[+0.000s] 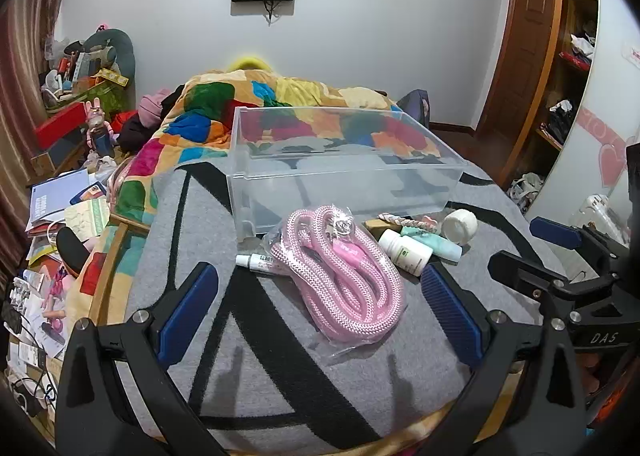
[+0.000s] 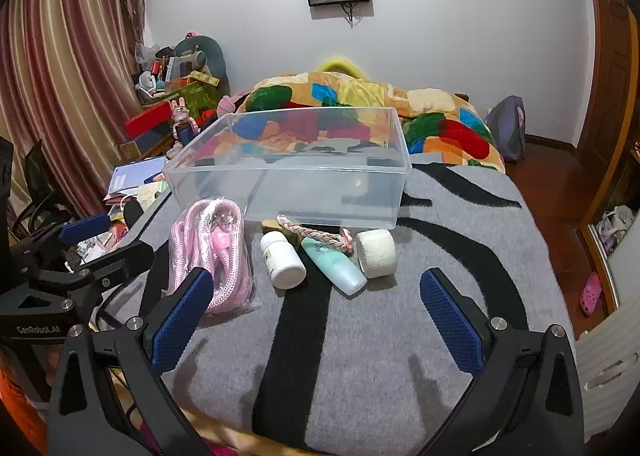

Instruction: Organize objects

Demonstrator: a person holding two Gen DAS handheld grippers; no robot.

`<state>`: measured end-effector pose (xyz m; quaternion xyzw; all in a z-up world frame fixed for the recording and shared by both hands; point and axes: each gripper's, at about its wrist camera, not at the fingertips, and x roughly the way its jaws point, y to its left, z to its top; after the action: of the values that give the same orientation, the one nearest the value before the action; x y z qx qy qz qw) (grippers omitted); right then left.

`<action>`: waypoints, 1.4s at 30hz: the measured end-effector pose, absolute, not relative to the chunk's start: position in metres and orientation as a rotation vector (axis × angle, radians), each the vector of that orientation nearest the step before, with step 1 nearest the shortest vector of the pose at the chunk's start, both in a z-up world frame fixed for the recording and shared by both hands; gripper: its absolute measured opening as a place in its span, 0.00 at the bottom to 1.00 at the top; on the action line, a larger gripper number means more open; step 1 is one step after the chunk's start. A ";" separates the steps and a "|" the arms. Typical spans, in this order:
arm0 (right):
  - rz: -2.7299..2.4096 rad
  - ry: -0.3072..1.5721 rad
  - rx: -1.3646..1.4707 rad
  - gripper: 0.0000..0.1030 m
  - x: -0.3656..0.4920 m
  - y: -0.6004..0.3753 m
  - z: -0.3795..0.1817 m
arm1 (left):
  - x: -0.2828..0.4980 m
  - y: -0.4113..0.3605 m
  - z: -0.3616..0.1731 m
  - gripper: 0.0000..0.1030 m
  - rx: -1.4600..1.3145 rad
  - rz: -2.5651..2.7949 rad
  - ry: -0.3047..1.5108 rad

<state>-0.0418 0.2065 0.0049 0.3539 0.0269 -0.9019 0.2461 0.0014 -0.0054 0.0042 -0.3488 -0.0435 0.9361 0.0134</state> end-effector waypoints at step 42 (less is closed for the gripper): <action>-2.453 0.083 0.970 1.00 -0.038 0.205 0.003 | 0.002 -0.004 0.003 1.00 -1.086 2.911 -0.146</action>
<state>-0.0381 0.2049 0.0034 0.3560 0.0305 -0.9004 0.2484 0.0021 -0.0040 0.0027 -0.3490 -0.0468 0.9358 0.0155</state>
